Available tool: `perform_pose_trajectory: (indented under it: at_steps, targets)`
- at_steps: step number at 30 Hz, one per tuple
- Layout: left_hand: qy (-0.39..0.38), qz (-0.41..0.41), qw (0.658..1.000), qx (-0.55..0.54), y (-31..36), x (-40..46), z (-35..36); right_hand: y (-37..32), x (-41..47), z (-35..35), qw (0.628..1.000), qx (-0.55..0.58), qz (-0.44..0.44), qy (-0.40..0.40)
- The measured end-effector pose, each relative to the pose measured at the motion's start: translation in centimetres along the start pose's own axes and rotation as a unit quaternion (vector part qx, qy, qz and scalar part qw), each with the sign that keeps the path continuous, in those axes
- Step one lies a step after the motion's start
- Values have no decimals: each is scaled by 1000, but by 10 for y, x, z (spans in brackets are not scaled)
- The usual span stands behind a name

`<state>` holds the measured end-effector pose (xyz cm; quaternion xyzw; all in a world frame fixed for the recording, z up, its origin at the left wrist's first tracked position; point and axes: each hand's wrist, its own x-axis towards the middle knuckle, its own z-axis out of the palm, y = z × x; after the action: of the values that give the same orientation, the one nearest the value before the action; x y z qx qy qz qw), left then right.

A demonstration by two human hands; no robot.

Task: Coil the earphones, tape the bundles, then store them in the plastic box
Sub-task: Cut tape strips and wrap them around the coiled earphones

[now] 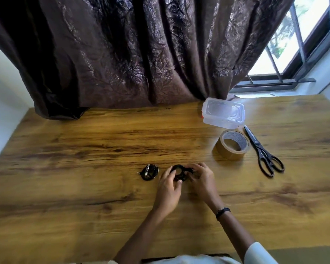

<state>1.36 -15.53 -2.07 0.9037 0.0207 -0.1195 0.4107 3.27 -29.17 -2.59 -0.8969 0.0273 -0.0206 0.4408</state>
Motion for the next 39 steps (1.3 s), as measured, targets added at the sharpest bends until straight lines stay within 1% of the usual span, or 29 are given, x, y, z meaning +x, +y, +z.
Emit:
perform_pose_trajectory:
  at_steps: [3,7,10,12,14,16,17,19,21,23,25,29,34,39]
  targets:
    - [4,-7,1000,4,5,7,-4,2,13,3,1000,-22,-7,8]
    - [6,-14,1000,1,8,13,-5,6,21,4,1000,-21,-15,-6]
    - [21,-5,1000,9,10,10,-5,6,18,-1,999,-12,-39,-7]
    - [57,24,998,32,16,7,-7,5,16,-13,996,-42,-71,41]
    - [94,69,993,35,24,6,-9,5,19,-33,981,-108,-98,128]
    - [109,101,989,6,33,11,-9,10,28,-59,962,-165,-92,199]
    - [112,111,987,-9,37,15,-7,16,34,-71,955,-186,-81,215]
    - [111,126,985,-29,47,22,-2,30,43,-89,954,-209,-58,210]
    - [99,137,985,-44,60,27,3,43,50,-99,954,-240,-41,177]
    - [83,147,984,-52,71,31,9,51,53,-101,946,-285,-39,147]
    - [74,153,984,-60,78,35,12,55,54,-98,941,-307,-52,131]
    - [61,147,984,-79,84,39,16,58,54,-93,948,-287,-83,110]
    - [45,107,988,-98,83,46,21,68,41,-93,956,-224,-123,142]
    - [31,94,990,-96,89,60,25,81,30,-96,968,-122,-154,155]
